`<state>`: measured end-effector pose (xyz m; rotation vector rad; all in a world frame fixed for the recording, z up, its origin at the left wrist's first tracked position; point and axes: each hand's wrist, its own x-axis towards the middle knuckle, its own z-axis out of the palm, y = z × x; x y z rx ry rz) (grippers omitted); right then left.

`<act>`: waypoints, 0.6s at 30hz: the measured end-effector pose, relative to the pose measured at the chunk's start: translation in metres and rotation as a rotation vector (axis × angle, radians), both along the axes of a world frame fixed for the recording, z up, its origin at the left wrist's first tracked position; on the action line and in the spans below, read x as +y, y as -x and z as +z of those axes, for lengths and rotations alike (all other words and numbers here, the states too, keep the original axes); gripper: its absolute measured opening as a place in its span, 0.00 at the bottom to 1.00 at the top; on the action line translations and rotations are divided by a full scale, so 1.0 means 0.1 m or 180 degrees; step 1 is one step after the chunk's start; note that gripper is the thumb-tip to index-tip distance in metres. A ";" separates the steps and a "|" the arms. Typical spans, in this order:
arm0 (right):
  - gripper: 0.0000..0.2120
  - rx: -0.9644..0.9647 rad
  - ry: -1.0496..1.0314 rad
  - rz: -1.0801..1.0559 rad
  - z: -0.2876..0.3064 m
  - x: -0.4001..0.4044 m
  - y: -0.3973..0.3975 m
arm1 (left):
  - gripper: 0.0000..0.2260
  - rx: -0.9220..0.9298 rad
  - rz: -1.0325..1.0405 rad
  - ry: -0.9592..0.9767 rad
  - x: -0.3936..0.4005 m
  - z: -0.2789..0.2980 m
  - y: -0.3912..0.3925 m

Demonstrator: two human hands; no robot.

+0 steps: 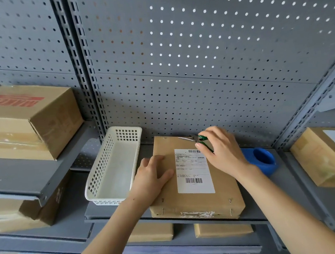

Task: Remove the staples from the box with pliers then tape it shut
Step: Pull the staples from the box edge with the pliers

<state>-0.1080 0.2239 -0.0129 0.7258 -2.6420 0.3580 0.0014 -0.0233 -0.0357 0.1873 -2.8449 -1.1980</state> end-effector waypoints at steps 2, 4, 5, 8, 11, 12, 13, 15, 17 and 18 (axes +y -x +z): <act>0.25 0.0016 -0.0085 0.0060 -0.01 -0.11 0.07 | 0.26 0.0004 -0.0008 -0.0011 -0.01 -0.02 0.01; 0.25 0.0024 -0.0165 0.0105 -0.04 -0.20 0.13 | 0.26 0.0013 -0.0013 -0.0018 -0.01 -0.04 0.02; 0.25 0.0013 -0.0197 0.0126 -0.05 -0.24 0.16 | 0.26 0.0010 -0.0027 0.0006 0.00 -0.04 0.02; 0.25 -0.0032 -0.0346 0.0162 -0.08 -0.35 0.23 | 0.27 -0.0010 -0.0076 0.0132 0.01 -0.06 0.04; 0.26 -0.0085 -0.0508 0.0127 -0.10 -0.41 0.29 | 0.26 0.0018 -0.0093 0.0178 0.01 -0.07 0.04; 0.26 -0.0111 -0.0545 0.0112 -0.11 -0.42 0.32 | 0.26 0.0021 -0.0100 0.0193 0.01 -0.07 0.04; 0.27 -0.0145 -0.0572 0.0100 -0.11 -0.44 0.33 | 0.26 0.0018 -0.0106 0.0203 0.01 -0.08 0.04; 0.27 -0.0229 -0.0608 0.0091 -0.13 -0.46 0.36 | 0.26 0.0011 -0.0112 0.0204 0.01 -0.10 0.03; 0.28 -0.0307 -0.0620 0.0091 -0.14 -0.48 0.37 | 0.26 0.0019 -0.0110 0.0210 0.01 -0.10 0.03; 0.28 -0.0330 -0.0603 0.0085 -0.15 -0.49 0.38 | 0.26 0.0017 -0.0110 0.0217 0.01 -0.11 0.04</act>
